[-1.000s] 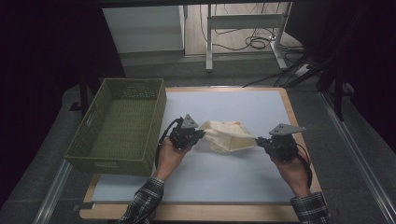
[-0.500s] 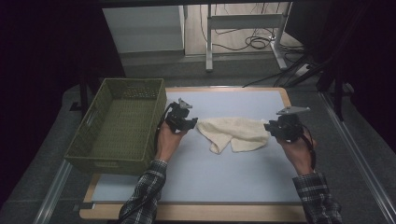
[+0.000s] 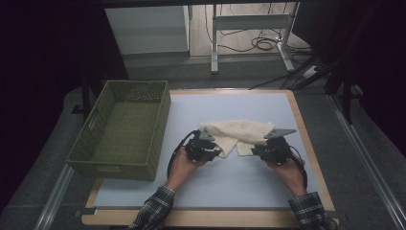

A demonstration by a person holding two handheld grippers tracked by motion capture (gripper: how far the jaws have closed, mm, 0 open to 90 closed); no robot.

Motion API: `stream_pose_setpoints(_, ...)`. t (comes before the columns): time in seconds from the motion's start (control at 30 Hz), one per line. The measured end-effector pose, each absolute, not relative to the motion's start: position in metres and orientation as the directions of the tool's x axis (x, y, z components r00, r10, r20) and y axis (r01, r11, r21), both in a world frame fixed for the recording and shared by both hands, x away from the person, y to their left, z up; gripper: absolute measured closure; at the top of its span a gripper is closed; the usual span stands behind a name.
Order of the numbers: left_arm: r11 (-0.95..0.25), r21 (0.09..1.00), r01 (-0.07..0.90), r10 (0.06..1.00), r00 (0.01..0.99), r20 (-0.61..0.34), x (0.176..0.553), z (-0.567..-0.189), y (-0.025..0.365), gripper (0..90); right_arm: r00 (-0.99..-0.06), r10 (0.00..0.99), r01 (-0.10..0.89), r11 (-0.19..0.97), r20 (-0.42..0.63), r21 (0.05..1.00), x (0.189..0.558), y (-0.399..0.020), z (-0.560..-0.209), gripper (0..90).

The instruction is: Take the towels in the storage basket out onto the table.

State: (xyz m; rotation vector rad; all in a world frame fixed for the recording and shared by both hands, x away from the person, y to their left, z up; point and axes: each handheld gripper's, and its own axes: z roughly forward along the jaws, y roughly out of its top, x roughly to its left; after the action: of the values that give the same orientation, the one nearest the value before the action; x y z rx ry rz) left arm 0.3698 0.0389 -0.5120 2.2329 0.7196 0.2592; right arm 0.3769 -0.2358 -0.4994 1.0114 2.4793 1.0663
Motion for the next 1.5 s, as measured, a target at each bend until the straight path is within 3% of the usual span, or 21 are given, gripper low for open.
stream_pose_setpoints(0.13,-0.576,0.708,0.409,0.559,0.829,-0.023,0.370,-0.521,0.032,59.7,-0.742,0.668,0.496,0.499,0.049,0.710,0.378,-0.220,-0.510,73.2)
stream_pose_setpoints(0.33,-0.589,0.711,0.383,0.562,0.827,0.020,0.372,-0.532,0.029,53.2,-0.741,0.670,0.497,0.506,0.041,0.705,0.383,-0.203,-0.520,64.7)
stream_pose_setpoints(0.43,-0.589,0.714,0.377,0.571,0.820,0.038,0.372,-0.534,0.026,53.7,-0.734,0.679,0.492,0.517,0.014,0.701,0.386,-0.196,-0.524,65.4)
stream_pose_setpoints(0.5,-0.578,0.719,0.385,0.580,0.814,0.030,0.372,-0.534,0.024,60.5,-0.727,0.686,0.477,0.535,-0.028,0.697,0.386,-0.192,-0.524,72.9)
stream_pose_setpoints(0.6,-0.570,0.717,0.401,0.604,0.796,0.035,0.372,-0.534,0.024,83.2,-0.731,0.682,0.481,0.536,-0.022,0.694,0.385,-0.192,-0.524,84.2)
stream_pose_setpoints(0.63,-0.549,0.725,0.416,0.609,0.793,0.005,0.373,-0.534,0.026,86.4,-0.731,0.682,0.480,0.542,-0.027,0.690,0.385,-0.193,-0.523,85.5)
stream_pose_setpoints(0.87,-0.415,0.802,0.430,0.638,0.766,-0.080,0.373,-0.512,0.060,87.8,-0.722,0.689,0.457,0.543,-0.062,0.704,0.371,-0.218,-0.504,86.0)
stream_pose_setpoints(1.1,-0.337,0.835,0.435,0.711,0.699,-0.077,0.363,-0.480,0.095,87.3,-0.685,0.724,0.461,0.515,-0.079,0.723,0.346,-0.268,-0.477,85.9)
stream_pose_setpoints(1.27,-0.363,0.785,0.502,0.730,0.676,-0.095,0.368,-0.486,0.102,84.3,-0.672,0.739,0.483,0.487,-0.049,0.728,0.334,-0.290,-0.473,85.7)
stream_pose_setpoints(1.37,-0.408,0.729,0.549,0.729,0.677,-0.101,0.373,-0.502,0.098,73.0,-0.666,0.745,0.513,0.498,-0.041,0.699,0.334,-0.295,-0.487,84.5)
stream_pose_setpoints(1.5,-0.402,0.729,0.553,0.744,0.661,-0.091,0.368,-0.508,0.106,61.5,-0.660,0.751,0.527,0.477,-0.015,0.703,0.330,-0.303,-0.493,77.8)
